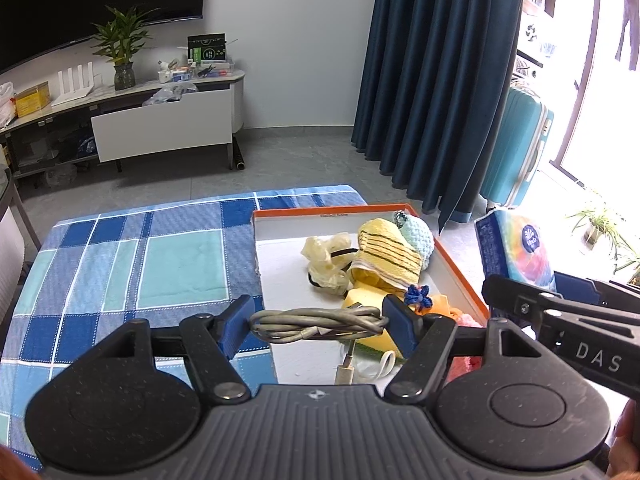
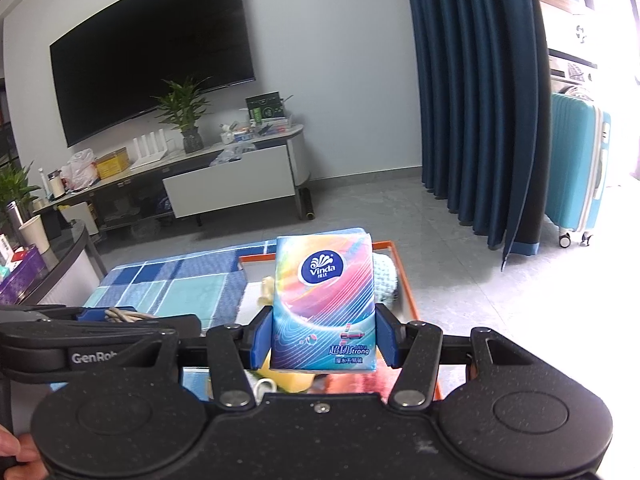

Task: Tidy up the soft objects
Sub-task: 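Carry the tissue pack and cable over the box with both tools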

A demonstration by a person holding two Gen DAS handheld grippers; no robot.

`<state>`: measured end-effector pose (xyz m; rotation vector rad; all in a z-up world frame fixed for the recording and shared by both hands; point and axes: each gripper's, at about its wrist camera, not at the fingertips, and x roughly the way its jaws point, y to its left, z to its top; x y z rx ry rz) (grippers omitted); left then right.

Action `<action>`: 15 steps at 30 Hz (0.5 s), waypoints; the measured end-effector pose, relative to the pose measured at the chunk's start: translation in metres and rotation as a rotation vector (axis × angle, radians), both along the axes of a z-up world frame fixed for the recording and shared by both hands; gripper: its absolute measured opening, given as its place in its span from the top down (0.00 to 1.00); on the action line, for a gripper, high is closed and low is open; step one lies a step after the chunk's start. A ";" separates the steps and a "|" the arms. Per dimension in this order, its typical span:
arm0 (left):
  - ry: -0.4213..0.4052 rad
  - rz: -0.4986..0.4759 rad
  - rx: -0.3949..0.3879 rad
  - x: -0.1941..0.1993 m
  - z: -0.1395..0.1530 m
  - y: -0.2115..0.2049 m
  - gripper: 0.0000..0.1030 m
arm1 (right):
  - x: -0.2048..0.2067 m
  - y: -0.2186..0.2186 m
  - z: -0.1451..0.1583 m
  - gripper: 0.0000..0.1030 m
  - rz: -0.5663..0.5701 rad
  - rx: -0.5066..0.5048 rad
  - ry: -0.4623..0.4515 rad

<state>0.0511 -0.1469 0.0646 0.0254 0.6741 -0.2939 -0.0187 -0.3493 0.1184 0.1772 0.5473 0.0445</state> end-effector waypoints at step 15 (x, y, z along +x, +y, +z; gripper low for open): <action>0.003 -0.036 0.002 0.010 -0.001 -0.020 0.31 | 0.010 -0.009 -0.004 0.39 -0.021 -0.007 0.013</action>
